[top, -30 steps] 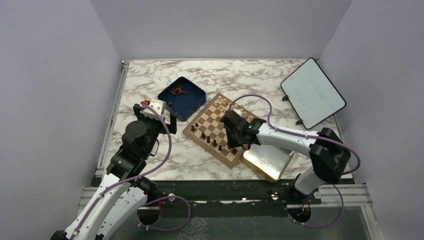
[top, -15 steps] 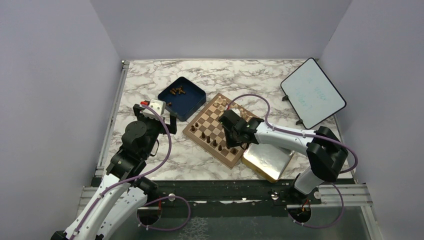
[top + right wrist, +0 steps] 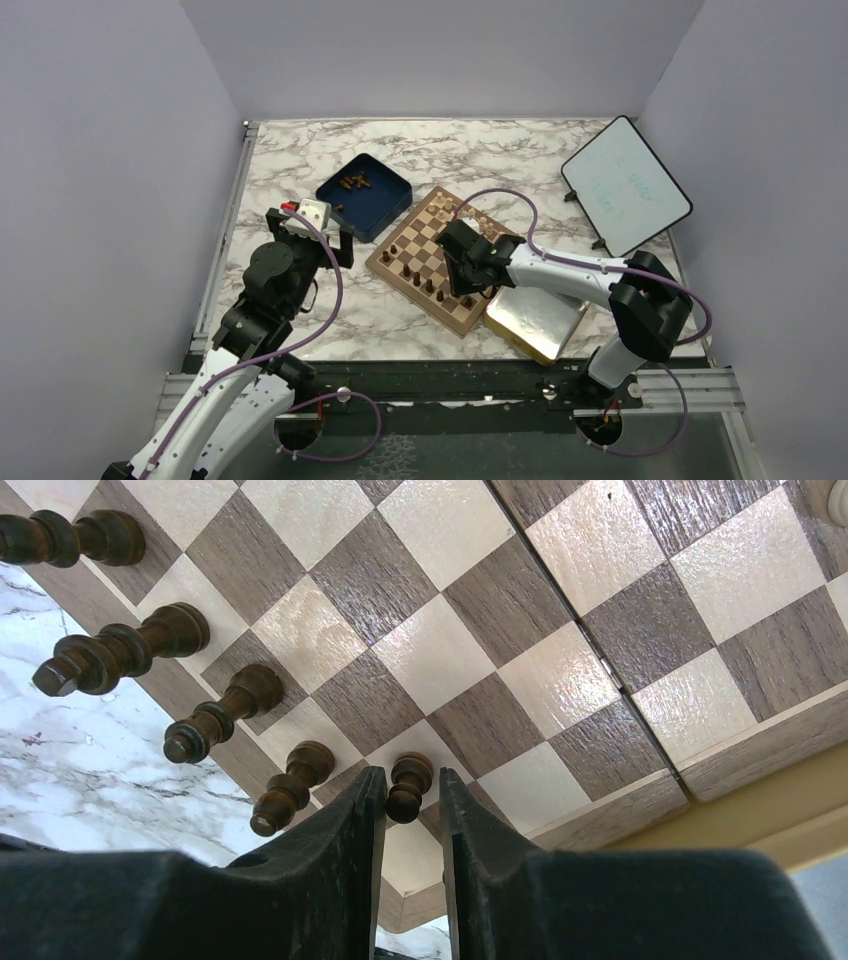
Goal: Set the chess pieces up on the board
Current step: Place the chess piece on the chessboard.
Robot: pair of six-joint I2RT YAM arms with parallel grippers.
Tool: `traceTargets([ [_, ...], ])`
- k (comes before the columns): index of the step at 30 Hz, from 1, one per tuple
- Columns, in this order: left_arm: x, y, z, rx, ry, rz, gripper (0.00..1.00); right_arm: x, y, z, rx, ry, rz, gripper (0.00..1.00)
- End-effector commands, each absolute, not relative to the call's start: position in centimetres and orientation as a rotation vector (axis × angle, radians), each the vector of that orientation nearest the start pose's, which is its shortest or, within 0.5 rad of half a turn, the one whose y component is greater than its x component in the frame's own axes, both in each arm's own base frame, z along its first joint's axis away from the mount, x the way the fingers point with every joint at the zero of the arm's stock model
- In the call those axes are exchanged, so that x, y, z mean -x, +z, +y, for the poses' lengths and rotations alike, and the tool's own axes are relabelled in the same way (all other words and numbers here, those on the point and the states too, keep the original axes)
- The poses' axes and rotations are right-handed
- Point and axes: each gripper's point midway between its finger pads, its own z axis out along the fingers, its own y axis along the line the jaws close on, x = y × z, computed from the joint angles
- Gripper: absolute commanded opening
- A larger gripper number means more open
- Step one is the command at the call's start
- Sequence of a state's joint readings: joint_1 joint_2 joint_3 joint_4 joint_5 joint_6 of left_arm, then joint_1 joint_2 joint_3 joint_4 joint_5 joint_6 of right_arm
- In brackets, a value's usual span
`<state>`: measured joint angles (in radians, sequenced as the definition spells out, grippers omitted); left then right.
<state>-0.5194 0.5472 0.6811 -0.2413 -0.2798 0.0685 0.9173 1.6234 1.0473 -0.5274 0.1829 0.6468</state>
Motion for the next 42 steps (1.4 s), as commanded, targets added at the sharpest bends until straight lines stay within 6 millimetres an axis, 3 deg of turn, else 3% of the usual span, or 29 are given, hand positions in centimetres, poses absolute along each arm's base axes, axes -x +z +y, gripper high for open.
traceTargets([
  [1, -25.6, 27.9, -8.5, -0.269, -0.095, 1.633, 0.99, -22.5, 6.1, 28.0, 0.297, 0.247, 2.647, 0.31],
  [12, -26.1, 27.1, -8.7, -0.248, -0.097, 1.669, 0.99, -22.7, 8.5, 27.8, 0.272, 0.265, 2.612, 0.38],
  [17, -27.0, 25.9, -9.0, -0.174, -0.112, 1.739, 0.99, -22.9, 10.9, 27.5, 0.250, 0.301, 2.557, 0.44],
  [22, -28.2, 24.2, -9.9, -0.187, -0.101, 1.846, 0.99, -22.5, 13.8, 26.8, 0.231, 0.386, 2.472, 0.57],
  [26, -29.7, 22.7, -10.8, -0.191, -0.096, 1.943, 0.94, -22.2, 16.0, 26.1, 0.223, 0.459, 2.379, 0.65],
  [30, -32.3, 21.8, -11.7, -0.179, -0.128, 2.019, 0.84, -21.9, 17.9, 25.3, 0.214, 0.519, 2.292, 0.79],
  [36, -38.4, 20.1, -10.8, -0.104, -0.167, 2.098, 0.66, -21.5, 19.5, 24.0, 0.193, 0.556, 2.203, 0.80],
  [42, -44.3, 17.9, -10.2, -0.055, -0.105, 2.129, 0.52, -21.3, 19.2, 23.3, 0.200, 0.546, 2.193, 0.80],
])
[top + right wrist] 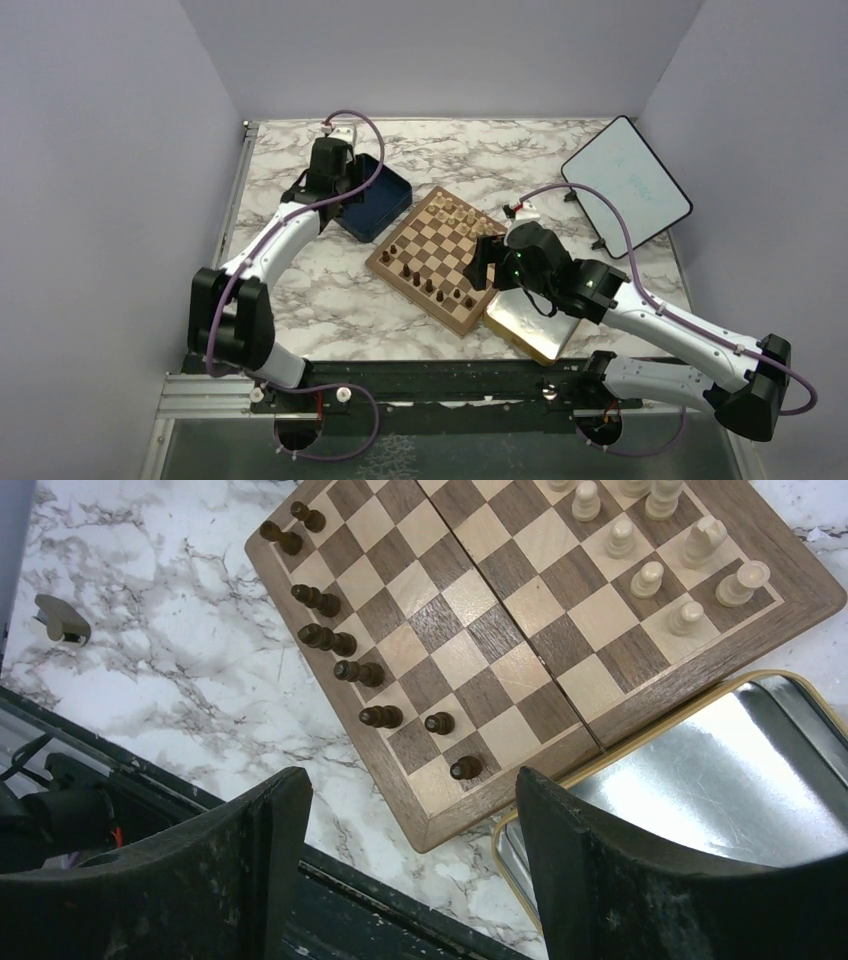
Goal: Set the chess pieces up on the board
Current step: Place the chess piece on the chessboard, then pick up the chess piece from the storage box.
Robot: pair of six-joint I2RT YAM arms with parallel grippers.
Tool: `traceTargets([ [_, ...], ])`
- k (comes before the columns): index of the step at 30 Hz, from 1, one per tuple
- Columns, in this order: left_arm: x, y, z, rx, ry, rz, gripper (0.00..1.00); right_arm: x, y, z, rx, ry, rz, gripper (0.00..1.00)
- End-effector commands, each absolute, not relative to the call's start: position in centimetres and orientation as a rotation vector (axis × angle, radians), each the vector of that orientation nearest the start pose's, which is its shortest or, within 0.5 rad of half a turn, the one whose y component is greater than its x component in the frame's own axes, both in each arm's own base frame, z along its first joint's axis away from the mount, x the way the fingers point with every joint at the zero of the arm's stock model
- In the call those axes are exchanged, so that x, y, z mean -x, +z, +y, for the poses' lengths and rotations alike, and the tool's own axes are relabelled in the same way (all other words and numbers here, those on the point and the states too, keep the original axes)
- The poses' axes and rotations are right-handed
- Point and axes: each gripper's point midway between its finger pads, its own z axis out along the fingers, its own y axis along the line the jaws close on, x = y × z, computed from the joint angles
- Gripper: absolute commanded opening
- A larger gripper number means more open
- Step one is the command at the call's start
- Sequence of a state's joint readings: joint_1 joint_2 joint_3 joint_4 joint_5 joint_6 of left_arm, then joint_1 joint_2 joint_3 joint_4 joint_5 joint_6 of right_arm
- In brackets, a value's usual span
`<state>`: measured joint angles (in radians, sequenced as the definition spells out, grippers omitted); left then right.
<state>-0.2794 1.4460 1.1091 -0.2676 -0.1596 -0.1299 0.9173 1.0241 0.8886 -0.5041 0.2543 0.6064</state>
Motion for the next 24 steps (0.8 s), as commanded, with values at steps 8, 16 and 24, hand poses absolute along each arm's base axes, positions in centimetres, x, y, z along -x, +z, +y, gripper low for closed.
traceTargets([
  [8, -49.4, 13.3, -10.7, -0.113, -0.099, 2.166, 0.41, -21.1, 19.1, 23.0, 0.212, 0.528, 2.203, 0.80],
  [16, -52.3, 10.9, -10.8, -0.179, -0.093, 2.192, 0.38, -21.2, 19.6, 22.7, 0.205, 0.521, 2.193, 0.80],
  [24, -54.7, 9.9, -11.1, -0.197, -0.097, 2.182, 0.38, -21.2, 19.3, 22.8, 0.201, 0.515, 2.205, 0.79],
])
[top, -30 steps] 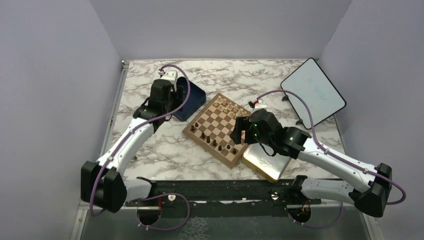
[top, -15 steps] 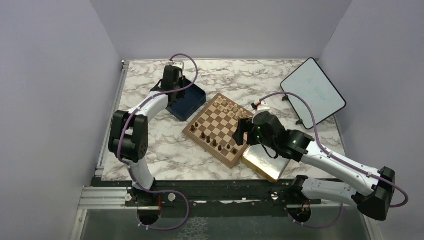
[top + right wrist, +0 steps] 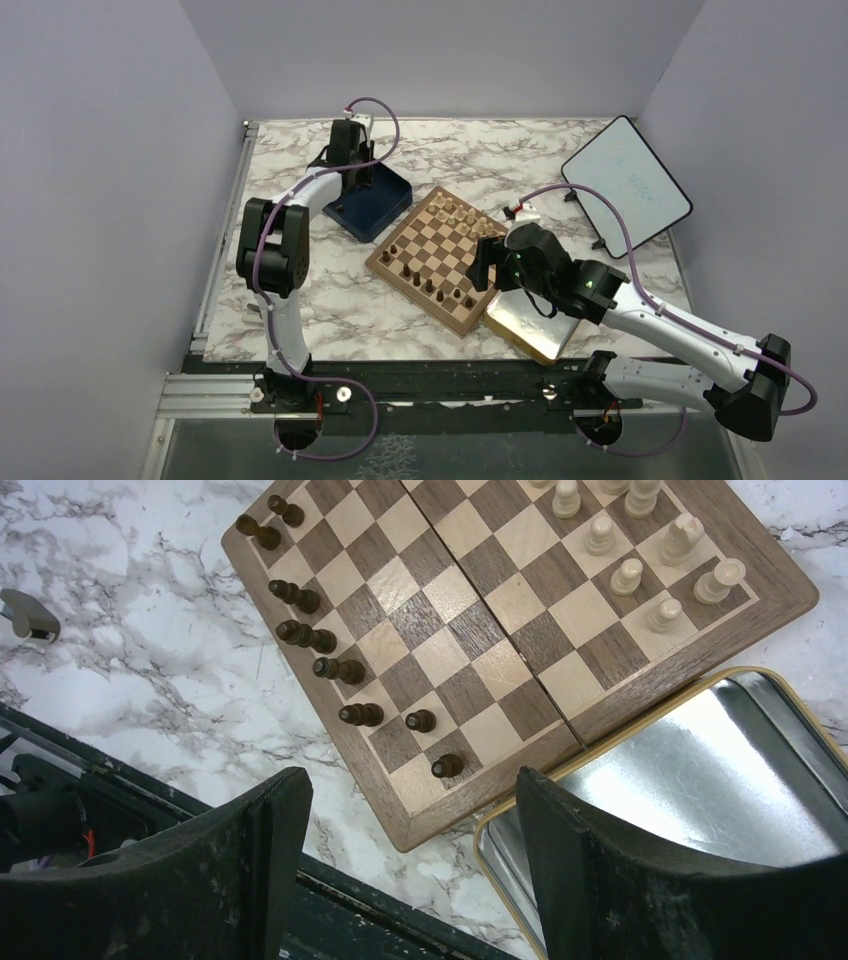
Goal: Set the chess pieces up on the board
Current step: Pick up the chess piece from the storage box.
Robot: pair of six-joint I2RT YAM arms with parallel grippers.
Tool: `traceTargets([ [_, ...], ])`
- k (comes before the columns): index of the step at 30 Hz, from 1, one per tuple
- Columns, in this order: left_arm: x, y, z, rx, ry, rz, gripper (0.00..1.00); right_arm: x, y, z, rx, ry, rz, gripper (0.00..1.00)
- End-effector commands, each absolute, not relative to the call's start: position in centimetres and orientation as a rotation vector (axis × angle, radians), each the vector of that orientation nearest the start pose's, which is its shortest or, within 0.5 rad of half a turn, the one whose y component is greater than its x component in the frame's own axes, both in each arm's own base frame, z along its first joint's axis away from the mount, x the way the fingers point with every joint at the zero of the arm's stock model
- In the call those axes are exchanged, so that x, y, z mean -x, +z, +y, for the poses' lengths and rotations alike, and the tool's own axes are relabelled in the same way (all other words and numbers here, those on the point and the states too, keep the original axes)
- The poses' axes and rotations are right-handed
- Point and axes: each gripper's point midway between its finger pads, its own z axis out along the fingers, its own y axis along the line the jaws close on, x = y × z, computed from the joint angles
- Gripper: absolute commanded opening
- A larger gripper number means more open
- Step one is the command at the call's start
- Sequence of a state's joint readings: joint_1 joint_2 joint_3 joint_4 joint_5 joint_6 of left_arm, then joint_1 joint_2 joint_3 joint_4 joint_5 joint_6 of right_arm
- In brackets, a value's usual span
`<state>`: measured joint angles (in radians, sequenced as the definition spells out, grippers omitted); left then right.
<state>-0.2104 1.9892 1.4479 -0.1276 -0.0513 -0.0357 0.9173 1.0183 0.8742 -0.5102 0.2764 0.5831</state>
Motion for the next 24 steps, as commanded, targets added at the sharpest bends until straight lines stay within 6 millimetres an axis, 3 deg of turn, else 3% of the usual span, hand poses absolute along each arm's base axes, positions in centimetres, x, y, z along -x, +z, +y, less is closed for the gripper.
traceTargets([
  [1, -55.0, 9.8, -11.1, -0.196, -0.096, 2.180, 0.38, -21.2, 19.3, 22.8, 0.201, 0.514, 2.207, 0.79],
  [11, -56.3, 8.1, -10.9, -0.176, -0.070, 2.162, 0.28, -21.4, 19.2, 23.1, 0.207, 0.503, 2.216, 0.79],
  [24, -57.3, 7.0, -10.2, -0.186, -0.003, 2.145, 0.26, -21.6, 18.9, 22.8, 0.206, 0.474, 2.224, 0.79],
])
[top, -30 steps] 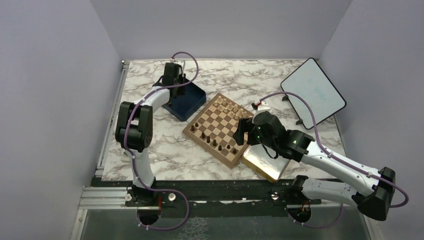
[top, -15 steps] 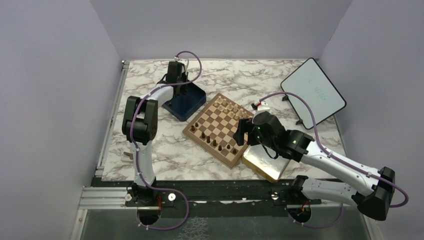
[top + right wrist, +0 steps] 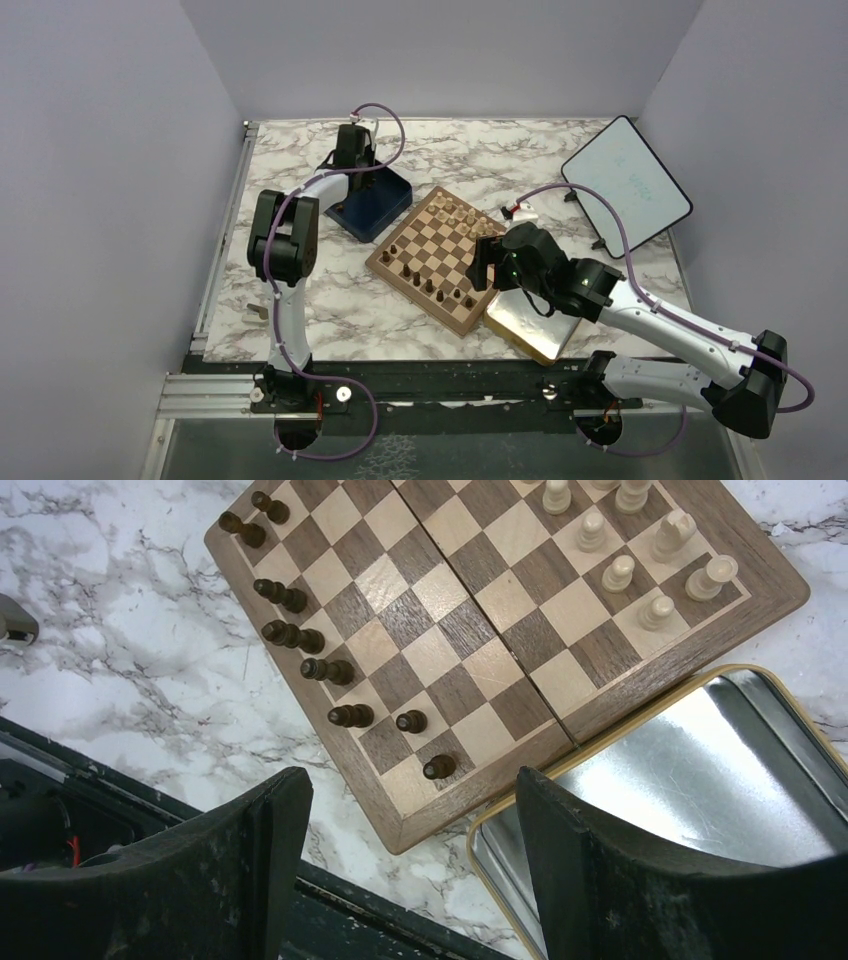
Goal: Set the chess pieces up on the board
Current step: Pick up the chess piece from the storage box.
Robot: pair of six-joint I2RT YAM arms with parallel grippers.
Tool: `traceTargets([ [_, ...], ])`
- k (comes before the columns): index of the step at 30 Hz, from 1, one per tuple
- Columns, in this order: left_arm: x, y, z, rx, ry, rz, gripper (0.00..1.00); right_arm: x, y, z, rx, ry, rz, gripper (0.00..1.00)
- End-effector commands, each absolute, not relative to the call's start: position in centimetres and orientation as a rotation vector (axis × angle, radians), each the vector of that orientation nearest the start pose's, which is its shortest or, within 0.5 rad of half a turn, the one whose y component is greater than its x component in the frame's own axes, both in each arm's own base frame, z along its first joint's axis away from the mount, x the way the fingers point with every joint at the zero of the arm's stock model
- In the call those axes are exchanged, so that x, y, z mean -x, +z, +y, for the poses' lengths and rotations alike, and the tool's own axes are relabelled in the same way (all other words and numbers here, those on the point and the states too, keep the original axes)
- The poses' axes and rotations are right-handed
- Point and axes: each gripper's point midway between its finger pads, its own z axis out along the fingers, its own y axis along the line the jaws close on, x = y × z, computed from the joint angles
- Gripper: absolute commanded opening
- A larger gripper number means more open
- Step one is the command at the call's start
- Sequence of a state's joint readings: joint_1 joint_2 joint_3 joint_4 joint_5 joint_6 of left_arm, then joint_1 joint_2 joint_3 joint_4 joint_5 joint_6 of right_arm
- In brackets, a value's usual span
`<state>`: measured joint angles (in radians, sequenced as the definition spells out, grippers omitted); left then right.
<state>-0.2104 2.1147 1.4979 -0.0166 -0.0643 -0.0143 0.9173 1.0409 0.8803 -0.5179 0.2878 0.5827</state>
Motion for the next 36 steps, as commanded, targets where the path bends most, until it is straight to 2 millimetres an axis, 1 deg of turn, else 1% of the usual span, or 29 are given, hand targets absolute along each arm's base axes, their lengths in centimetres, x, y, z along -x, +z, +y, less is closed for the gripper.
traceTargets([
  [1, -57.4, 6.9, -10.0, -0.187, 0.008, 2.147, 0.26, -21.6, 19.0, 22.8, 0.204, 0.473, 2.224, 0.79],
  [6, -57.7, 6.8, -9.4, -0.178, 0.053, 2.135, 0.26, -21.6, 18.8, 22.8, 0.205, 0.466, 2.227, 0.79],
  [10, -57.8, 6.9, -9.4, -0.181, 0.058, 2.120, 0.26, -21.7, 18.6, 22.8, 0.205, 0.461, 2.232, 0.79],
  [15, -58.1, 6.6, -9.4, -0.191, 0.056, 2.120, 0.26, -21.8, 18.5, 22.8, 0.207, 0.451, 2.237, 0.79],
  [22, -57.9, 5.8, -9.6, -0.207, 0.050, 2.135, 0.25, -21.9, 18.5, 22.9, 0.207, 0.446, 2.237, 0.79],
  [26, -57.9, 5.6, -9.7, -0.219, 0.045, 2.137, 0.21, -21.9, 18.5, 22.8, 0.206, 0.438, 2.236, 0.79],
  [30, -57.9, 6.1, -9.9, -0.225, 0.035, 2.132, 0.19, -21.9, 18.3, 22.7, 0.203, 0.440, 2.238, 0.79],
  [36, -57.6, 7.4, -9.8, -0.230, 0.032, 2.118, 0.17, -21.8, 18.0, 22.8, 0.207, 0.446, 2.244, 0.79],
])
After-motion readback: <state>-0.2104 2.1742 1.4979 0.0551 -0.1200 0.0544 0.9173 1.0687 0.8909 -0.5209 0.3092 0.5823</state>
